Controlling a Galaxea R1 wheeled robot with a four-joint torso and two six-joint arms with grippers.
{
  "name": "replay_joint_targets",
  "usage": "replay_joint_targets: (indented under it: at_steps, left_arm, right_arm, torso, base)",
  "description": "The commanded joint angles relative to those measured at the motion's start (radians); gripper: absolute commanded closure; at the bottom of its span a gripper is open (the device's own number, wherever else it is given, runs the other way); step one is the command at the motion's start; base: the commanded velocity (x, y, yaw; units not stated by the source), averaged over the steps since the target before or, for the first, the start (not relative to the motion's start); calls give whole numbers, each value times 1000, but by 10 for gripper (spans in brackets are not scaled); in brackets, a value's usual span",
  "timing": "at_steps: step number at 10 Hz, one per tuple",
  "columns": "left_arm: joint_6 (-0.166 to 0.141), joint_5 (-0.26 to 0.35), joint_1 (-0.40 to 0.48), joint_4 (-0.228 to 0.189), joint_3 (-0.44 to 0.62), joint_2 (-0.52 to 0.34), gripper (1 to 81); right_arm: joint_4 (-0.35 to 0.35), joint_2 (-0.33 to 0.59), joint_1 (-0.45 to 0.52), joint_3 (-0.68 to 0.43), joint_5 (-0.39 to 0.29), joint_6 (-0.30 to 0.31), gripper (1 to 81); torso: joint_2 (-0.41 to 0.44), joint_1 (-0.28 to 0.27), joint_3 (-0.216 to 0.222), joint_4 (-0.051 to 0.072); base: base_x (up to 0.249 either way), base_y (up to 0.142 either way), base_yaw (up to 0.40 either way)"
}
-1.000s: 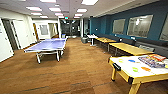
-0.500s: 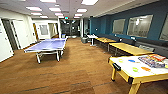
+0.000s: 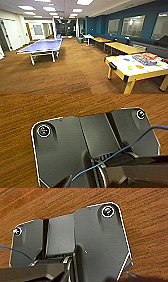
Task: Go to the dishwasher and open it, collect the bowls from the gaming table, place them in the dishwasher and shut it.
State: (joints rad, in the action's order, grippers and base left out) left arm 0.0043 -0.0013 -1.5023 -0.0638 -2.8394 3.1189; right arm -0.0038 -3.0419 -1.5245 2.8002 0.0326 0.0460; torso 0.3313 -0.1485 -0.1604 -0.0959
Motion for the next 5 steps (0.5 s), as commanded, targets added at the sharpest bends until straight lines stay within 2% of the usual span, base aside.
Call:
replay_joint_targets:
  at_steps: [1, 5]
  left_arm:
    - [10, 46, 60, -11, 3, 4, 10]
    - [10, 46, 61, -13, 3, 4, 10]
  right_arm:
    - [-1, -2, 51, -1, -49, -1, 10]
    - [-2, -5, 51, -1, -49, -1, 10]
  torso:
    - [0, 0, 0, 0]
    - [0, 0, 0, 0]
  base:
    - [0, 0, -309]
    - [0, 0, -338]
